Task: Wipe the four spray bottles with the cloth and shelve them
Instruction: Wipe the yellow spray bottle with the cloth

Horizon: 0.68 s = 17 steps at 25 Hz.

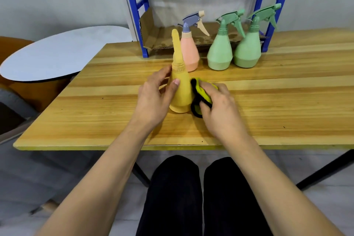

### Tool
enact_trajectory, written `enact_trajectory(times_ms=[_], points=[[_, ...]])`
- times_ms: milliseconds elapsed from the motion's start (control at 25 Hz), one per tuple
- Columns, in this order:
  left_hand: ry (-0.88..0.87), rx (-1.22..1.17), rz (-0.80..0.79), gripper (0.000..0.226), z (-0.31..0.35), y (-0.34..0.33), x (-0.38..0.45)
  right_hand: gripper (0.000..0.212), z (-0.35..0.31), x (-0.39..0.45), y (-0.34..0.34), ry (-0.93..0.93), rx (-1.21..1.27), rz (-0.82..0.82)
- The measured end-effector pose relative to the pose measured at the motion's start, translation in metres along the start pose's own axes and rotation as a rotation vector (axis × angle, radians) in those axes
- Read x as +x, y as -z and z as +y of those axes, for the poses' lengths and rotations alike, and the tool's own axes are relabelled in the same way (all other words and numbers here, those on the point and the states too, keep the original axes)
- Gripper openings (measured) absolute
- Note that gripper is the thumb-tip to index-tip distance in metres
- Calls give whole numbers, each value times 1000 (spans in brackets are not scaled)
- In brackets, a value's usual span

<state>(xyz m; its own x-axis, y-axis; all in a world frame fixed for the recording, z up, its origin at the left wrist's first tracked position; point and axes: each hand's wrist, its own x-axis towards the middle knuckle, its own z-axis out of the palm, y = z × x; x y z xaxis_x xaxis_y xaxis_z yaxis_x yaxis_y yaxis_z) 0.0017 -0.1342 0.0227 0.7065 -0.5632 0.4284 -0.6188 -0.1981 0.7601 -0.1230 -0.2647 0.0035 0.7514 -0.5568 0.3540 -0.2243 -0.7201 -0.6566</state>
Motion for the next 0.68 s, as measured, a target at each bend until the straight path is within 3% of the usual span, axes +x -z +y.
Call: enact_trajectory(times_ms=[120, 280, 440, 560, 680], points=[[21, 22, 52, 49, 3, -11, -4, 56, 17, -4, 1, 17, 32, 0], [50, 132, 232, 43, 8, -17, -14, 50, 14, -5, 5, -31, 334, -56], [146, 94, 357, 45, 20, -24, -7, 73, 15, -5, 4, -90, 210, -50], [151, 42, 215, 52, 11, -14, -2, 62, 16, -2, -6, -58, 114, -22], [161, -96, -4, 48, -6, 0, -4, 45, 12, 3, -2, -122, 313, 115]])
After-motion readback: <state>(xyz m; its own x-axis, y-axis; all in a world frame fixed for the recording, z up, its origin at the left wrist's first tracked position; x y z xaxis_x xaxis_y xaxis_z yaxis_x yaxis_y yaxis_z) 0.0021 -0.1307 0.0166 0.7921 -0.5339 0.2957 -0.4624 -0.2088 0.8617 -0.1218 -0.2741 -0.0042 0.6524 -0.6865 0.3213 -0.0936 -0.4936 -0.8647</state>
